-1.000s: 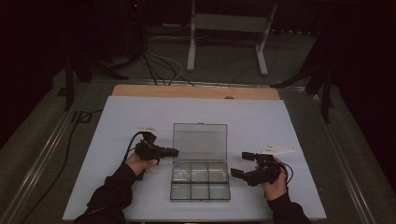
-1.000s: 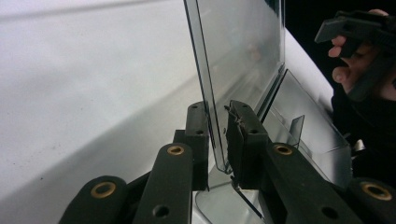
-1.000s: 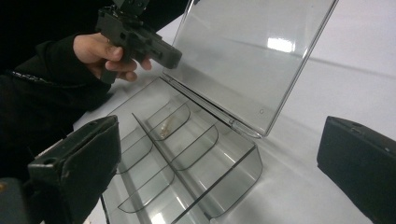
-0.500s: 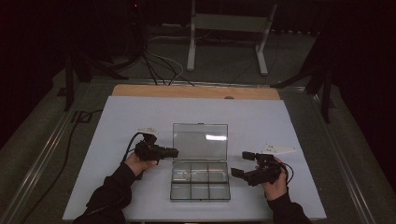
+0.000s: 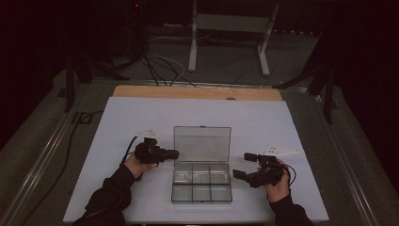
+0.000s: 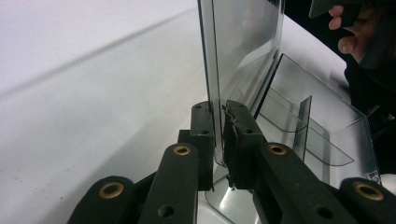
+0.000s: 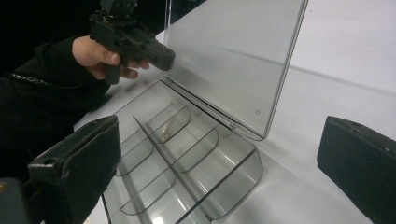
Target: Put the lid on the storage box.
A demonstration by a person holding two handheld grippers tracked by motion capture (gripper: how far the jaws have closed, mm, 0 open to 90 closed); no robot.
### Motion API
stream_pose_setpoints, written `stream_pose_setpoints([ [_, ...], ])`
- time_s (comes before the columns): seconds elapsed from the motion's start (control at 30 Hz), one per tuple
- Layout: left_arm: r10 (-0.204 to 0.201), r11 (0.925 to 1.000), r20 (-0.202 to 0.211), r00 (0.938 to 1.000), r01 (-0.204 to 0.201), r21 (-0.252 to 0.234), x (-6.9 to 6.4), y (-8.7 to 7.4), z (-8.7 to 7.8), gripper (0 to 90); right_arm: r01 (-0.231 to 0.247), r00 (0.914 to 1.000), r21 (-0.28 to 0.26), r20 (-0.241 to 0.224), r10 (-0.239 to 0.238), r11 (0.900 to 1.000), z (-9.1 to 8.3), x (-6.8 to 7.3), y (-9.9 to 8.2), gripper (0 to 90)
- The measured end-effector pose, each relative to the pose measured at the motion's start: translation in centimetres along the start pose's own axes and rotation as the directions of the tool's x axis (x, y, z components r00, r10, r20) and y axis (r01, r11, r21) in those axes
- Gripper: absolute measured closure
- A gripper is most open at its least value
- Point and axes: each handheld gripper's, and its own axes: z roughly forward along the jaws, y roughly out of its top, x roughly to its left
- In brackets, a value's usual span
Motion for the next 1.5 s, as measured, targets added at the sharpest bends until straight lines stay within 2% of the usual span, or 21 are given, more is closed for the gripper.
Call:
stream_pose_setpoints([
  [0.5,0.039,0.9992,-0.017,0.9991,-0.039,0.003,-0.3,0.0,-0.1,84.0,-0.005,1.0,0.0,-0.004,0.005,1.0,0.1,0.0,0.0,0.0],
  [0.67,0.077,0.997,-0.024,0.9967,-0.077,0.003,-0.4,-0.1,-0.2,84.0,0.002,1.0,-0.001,-0.002,-0.002,1.0,0.1,0.1,0.0,0.0],
  [0.83,0.094,0.9956,-0.026,0.9953,-0.094,0.002,-0.5,-0.1,-0.2,84.2,0.008,0.9999,-0.001,0.007,-0.008,1.0,0.1,0.2,-0.1,0.0],
  [0.93,0.108,0.9941,-0.028,0.9937,-0.108,-0.001,-0.5,-0.1,-0.2,84.3,-0.005,1.0,-0.013,-0.005,0.005,0.9999,0.0,0.2,0.0,0.0],
  [1.13,0.143,0.9897,-0.033,0.9892,-0.143,0.001,-0.7,-0.2,-0.3,84.8,0.0,0.9997,-0.041,-0.022,-0.001,0.9992,-0.5,0.7,0.1,0.0],
  [1.2,0.166,0.9861,-0.039,0.9853,-0.166,0.004,-0.8,-0.2,-0.3,84.8,-0.002,0.9996,-0.052,-0.028,0.0,0.9987,-0.6,0.9,0.1,0.0],
  [1.27,0.186,0.9825,-0.045,0.9815,-0.186,0.002,-1.0,-0.2,-0.4,84.8,-0.009,0.9992,-0.045,-0.041,0.007,0.999,-0.5,1.0,0.1,1.4],
  [1.3,0.195,0.9809,-0.045,0.9798,-0.195,0.003,-1.0,-0.2,-0.4,84.9,-0.017,0.9987,-0.036,-0.048,0.016,0.9992,-0.5,1.0,0.0,7.2],
  [1.37,0.209,0.9778,-0.047,0.9767,-0.209,0.005,-1.1,-0.2,-0.4,85.1,-0.037,0.9973,-0.036,-0.065,0.034,0.9987,-0.4,1.1,-0.2,7.1],
  [1.5,0.227,0.9738,-0.058,0.9721,-0.227,0.007,-1.2,-0.2,-0.4,85.1,-0.04,0.9967,-0.027,-0.072,0.038,0.9988,-0.4,1.1,-0.2,7.1],
])
